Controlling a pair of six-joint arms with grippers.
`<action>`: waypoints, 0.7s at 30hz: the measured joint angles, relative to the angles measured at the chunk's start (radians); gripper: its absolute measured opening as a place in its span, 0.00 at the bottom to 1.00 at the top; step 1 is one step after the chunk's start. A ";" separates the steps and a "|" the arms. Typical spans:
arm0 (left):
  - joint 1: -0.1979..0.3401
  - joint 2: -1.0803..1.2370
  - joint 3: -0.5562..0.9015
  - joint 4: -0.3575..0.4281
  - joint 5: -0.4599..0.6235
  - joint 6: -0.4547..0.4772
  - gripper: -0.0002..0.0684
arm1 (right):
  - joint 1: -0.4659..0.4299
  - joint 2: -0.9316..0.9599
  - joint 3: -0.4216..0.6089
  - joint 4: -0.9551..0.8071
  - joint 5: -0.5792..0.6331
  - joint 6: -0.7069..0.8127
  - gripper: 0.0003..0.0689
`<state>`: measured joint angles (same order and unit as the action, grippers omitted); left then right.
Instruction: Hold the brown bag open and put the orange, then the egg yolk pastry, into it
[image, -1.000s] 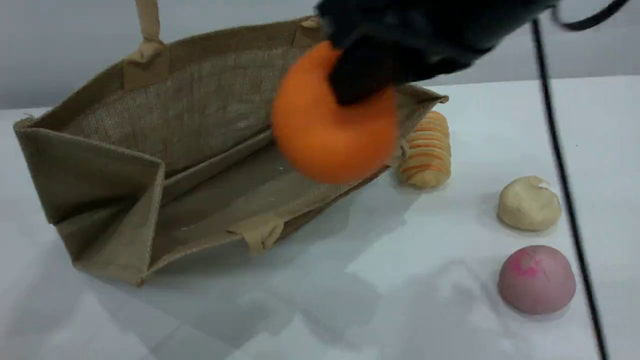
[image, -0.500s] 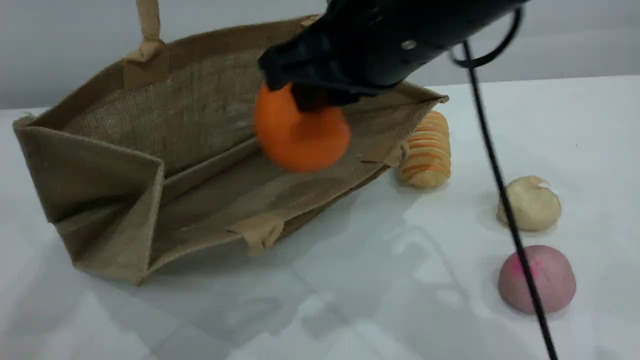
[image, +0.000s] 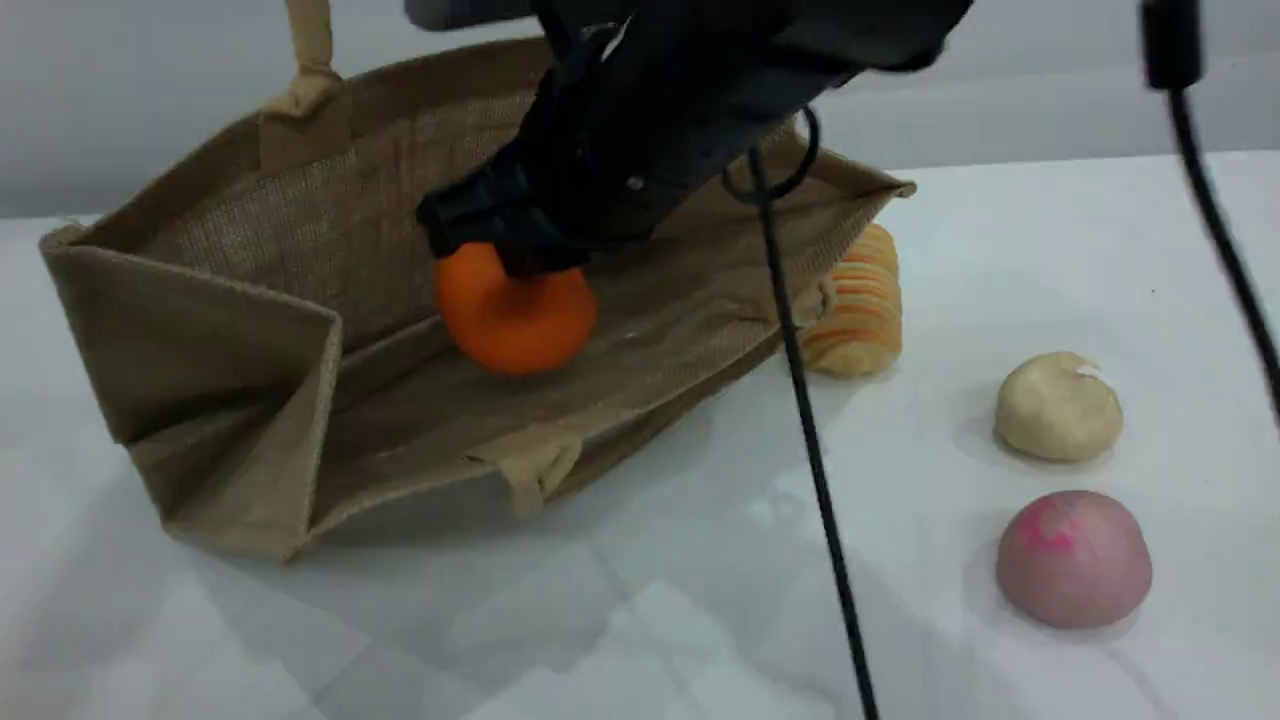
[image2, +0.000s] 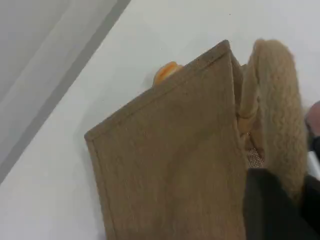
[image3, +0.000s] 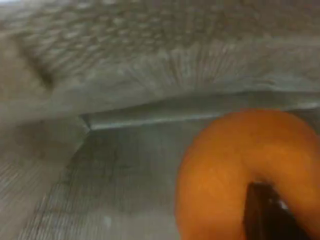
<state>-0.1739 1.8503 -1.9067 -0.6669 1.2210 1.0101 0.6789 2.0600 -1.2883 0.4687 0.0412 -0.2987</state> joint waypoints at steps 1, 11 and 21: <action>0.000 0.000 0.000 0.000 0.000 0.000 0.15 | 0.000 0.012 -0.013 0.004 -0.001 0.007 0.08; 0.000 0.000 0.000 0.009 0.000 0.000 0.15 | -0.001 0.019 -0.027 0.046 -0.004 0.002 0.78; 0.000 0.000 0.000 0.010 0.001 0.001 0.15 | -0.003 -0.059 -0.027 -0.056 0.165 0.000 0.90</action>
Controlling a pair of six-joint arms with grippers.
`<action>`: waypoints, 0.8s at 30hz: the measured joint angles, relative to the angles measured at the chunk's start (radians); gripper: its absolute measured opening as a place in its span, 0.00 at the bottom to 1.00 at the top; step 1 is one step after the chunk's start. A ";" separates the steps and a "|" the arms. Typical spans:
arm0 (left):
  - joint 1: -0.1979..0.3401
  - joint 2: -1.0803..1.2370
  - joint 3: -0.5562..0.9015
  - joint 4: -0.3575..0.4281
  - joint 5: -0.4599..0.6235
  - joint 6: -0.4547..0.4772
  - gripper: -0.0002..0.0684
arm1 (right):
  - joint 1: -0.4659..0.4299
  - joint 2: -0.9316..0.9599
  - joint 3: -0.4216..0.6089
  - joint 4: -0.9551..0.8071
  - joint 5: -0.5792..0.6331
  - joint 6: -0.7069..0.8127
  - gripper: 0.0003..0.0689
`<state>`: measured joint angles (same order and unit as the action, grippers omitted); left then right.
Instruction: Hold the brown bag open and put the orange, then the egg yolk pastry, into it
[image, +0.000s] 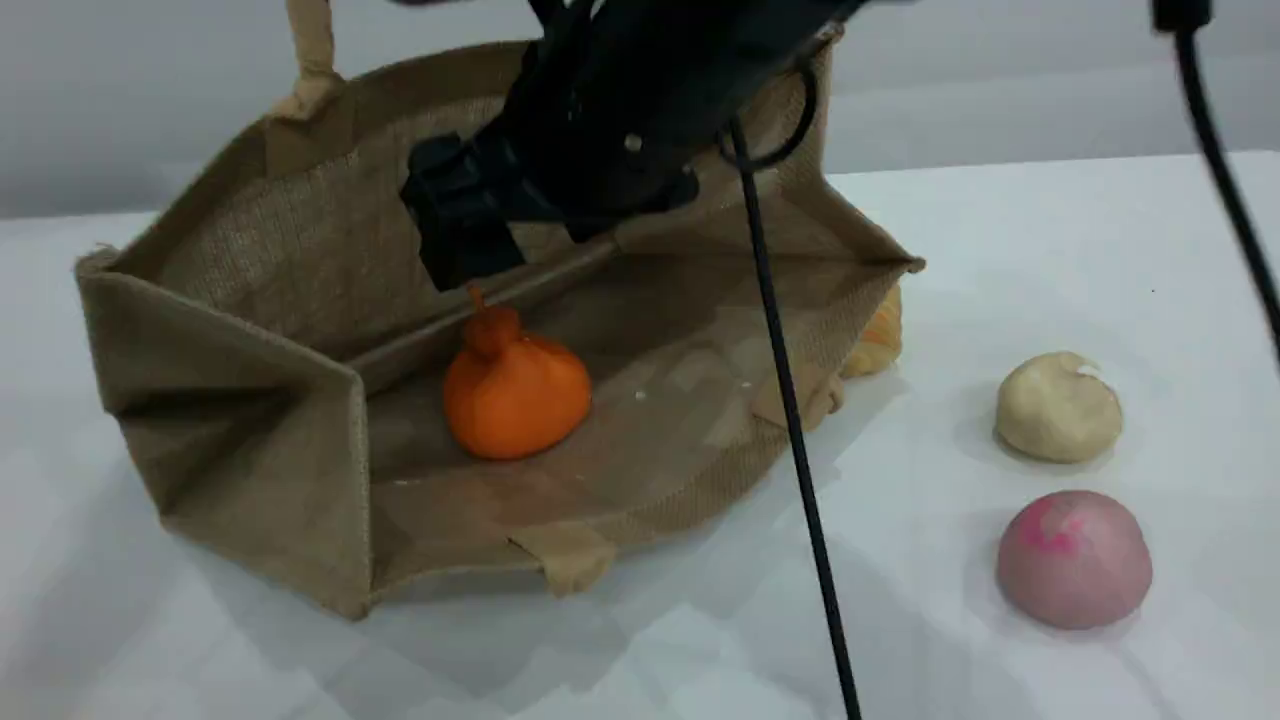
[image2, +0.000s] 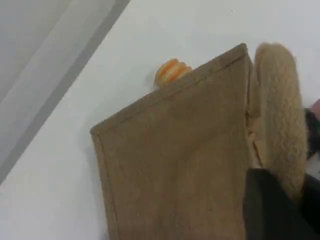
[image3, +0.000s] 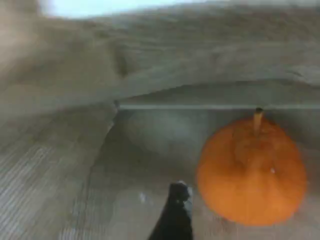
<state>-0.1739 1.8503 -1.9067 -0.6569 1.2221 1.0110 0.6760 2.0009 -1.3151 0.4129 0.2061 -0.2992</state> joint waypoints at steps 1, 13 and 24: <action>0.000 0.000 0.000 0.000 0.000 0.001 0.15 | 0.000 -0.016 0.000 -0.020 0.022 0.000 0.89; 0.000 0.000 0.000 0.000 -0.001 0.002 0.15 | 0.000 -0.200 0.000 -0.369 0.316 0.195 0.86; 0.000 0.000 0.000 0.000 -0.002 0.002 0.15 | -0.001 -0.236 0.004 -0.878 0.615 0.563 0.86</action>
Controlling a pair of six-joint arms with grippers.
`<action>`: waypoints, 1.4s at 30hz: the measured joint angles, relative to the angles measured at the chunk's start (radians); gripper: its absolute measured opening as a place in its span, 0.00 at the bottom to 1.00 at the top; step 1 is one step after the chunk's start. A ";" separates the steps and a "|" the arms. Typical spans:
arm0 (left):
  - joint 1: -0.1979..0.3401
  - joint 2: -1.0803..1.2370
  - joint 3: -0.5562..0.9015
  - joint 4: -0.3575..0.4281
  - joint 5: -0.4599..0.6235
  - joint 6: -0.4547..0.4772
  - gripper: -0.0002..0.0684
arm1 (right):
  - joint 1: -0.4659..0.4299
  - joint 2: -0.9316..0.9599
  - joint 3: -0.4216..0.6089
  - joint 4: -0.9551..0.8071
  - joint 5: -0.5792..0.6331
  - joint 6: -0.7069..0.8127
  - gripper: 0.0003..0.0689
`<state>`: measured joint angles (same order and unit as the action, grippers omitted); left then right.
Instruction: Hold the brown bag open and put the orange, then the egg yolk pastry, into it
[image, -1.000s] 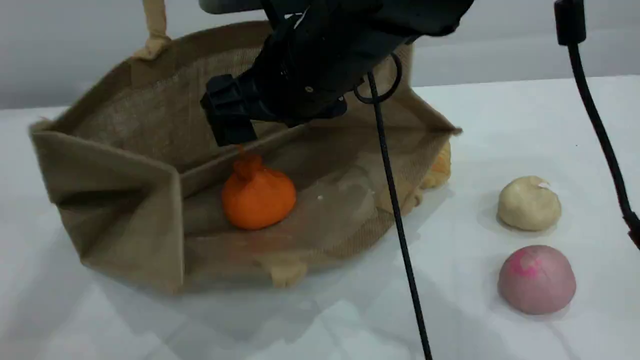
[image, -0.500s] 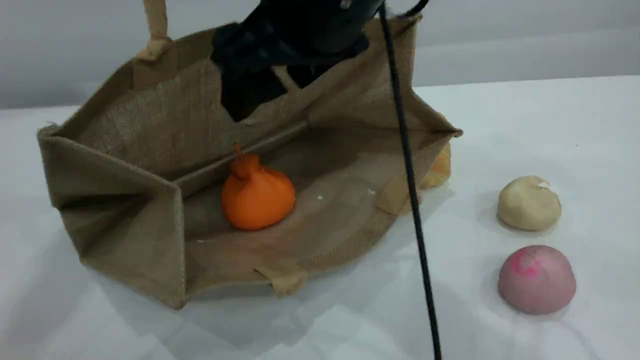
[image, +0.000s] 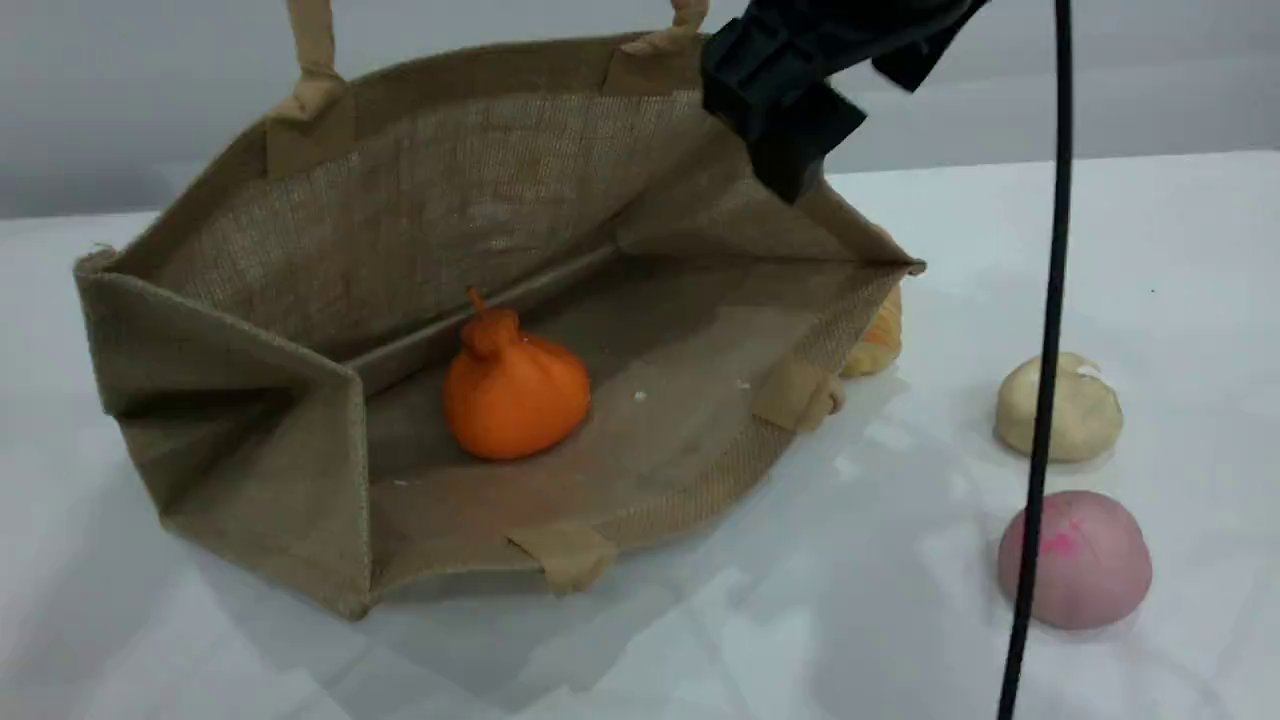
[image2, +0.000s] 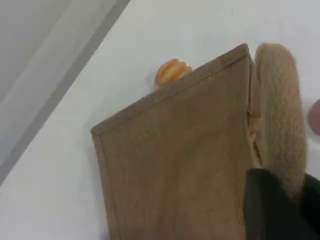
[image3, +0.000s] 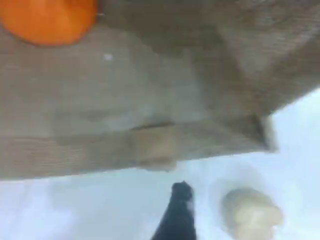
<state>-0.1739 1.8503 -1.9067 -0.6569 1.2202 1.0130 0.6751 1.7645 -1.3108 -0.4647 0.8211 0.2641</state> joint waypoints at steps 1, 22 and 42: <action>0.000 0.000 0.000 0.000 0.000 0.000 0.15 | 0.000 0.000 0.000 -0.009 0.000 -0.003 0.86; 0.000 0.000 0.000 0.000 0.001 -0.001 0.15 | -0.460 0.001 0.071 0.769 -0.250 -0.569 0.86; 0.000 0.000 0.000 0.000 0.001 -0.008 0.15 | -0.475 0.204 0.265 0.832 -0.515 -0.561 0.86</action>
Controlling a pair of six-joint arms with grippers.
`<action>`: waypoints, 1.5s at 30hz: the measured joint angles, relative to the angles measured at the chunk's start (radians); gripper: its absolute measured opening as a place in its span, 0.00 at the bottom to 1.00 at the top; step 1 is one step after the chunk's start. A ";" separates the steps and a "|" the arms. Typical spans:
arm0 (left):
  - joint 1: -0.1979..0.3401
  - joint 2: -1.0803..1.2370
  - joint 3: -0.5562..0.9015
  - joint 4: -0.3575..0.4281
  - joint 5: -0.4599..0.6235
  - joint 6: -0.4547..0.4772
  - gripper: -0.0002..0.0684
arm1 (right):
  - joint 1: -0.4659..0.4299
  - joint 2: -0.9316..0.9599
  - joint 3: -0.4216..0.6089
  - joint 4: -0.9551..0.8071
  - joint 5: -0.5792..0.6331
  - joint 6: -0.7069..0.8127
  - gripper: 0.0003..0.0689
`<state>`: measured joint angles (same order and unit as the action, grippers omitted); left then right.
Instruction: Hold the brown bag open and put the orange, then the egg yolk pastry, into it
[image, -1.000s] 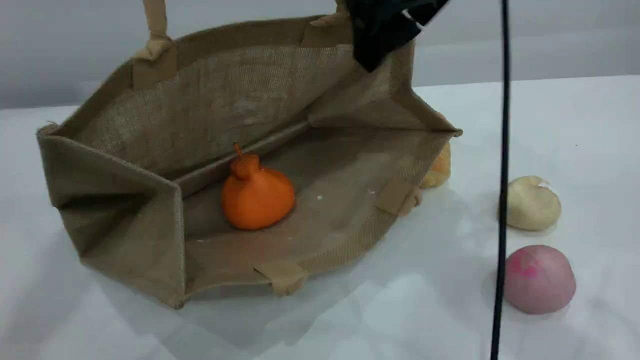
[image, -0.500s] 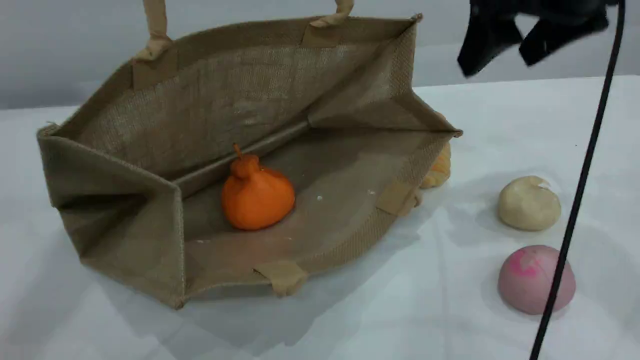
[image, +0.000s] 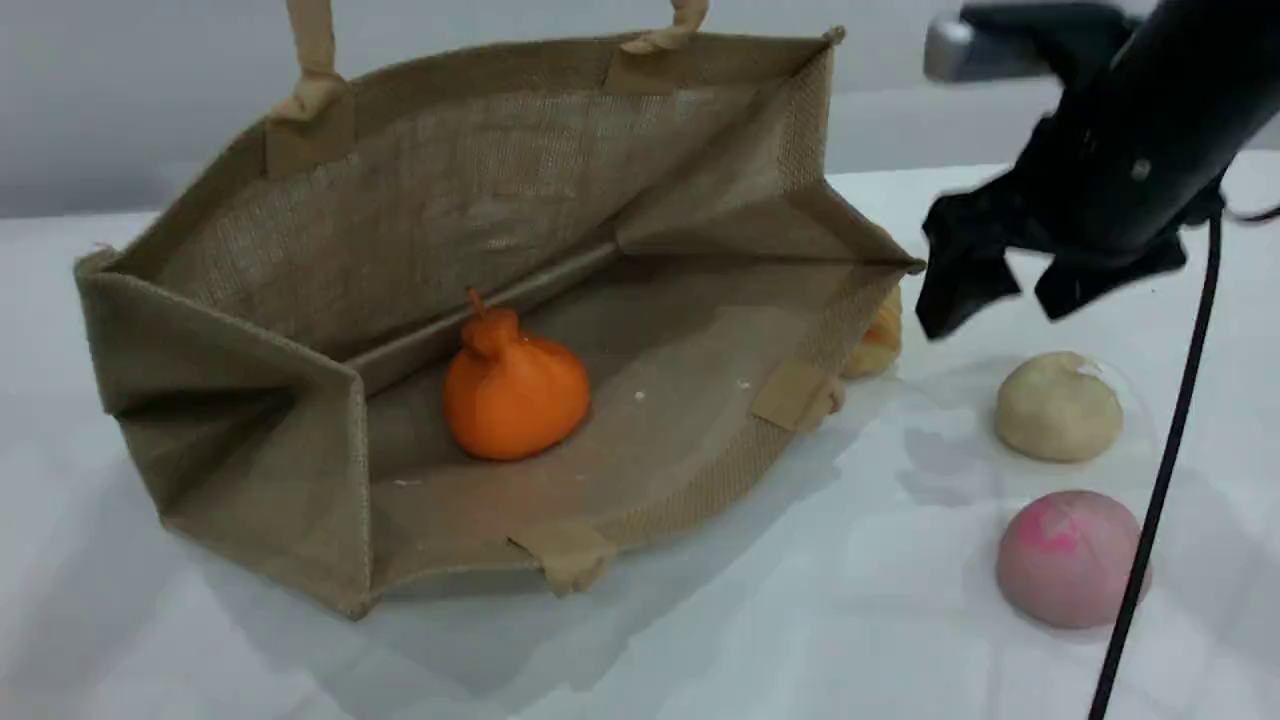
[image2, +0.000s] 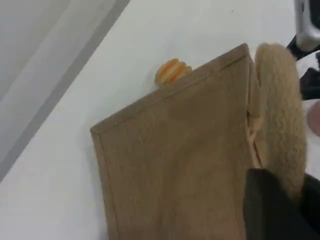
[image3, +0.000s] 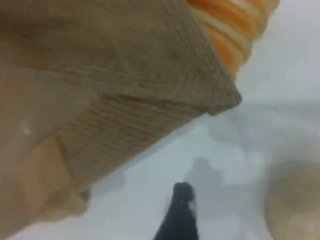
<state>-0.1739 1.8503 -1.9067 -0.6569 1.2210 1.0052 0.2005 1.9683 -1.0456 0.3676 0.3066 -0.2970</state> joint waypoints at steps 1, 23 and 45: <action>0.000 0.000 0.000 0.000 0.000 0.000 0.15 | -0.001 0.015 0.000 0.000 -0.015 0.000 0.86; 0.000 0.000 0.000 -0.001 0.000 0.000 0.15 | -0.013 0.052 0.000 -0.244 0.006 0.107 0.78; 0.000 0.000 0.000 -0.001 0.000 0.003 0.15 | -0.013 0.118 -0.001 -0.368 -0.003 0.173 0.29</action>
<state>-0.1739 1.8503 -1.9067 -0.6577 1.2210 1.0081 0.1871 2.0865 -1.0465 0.0000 0.3036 -0.1236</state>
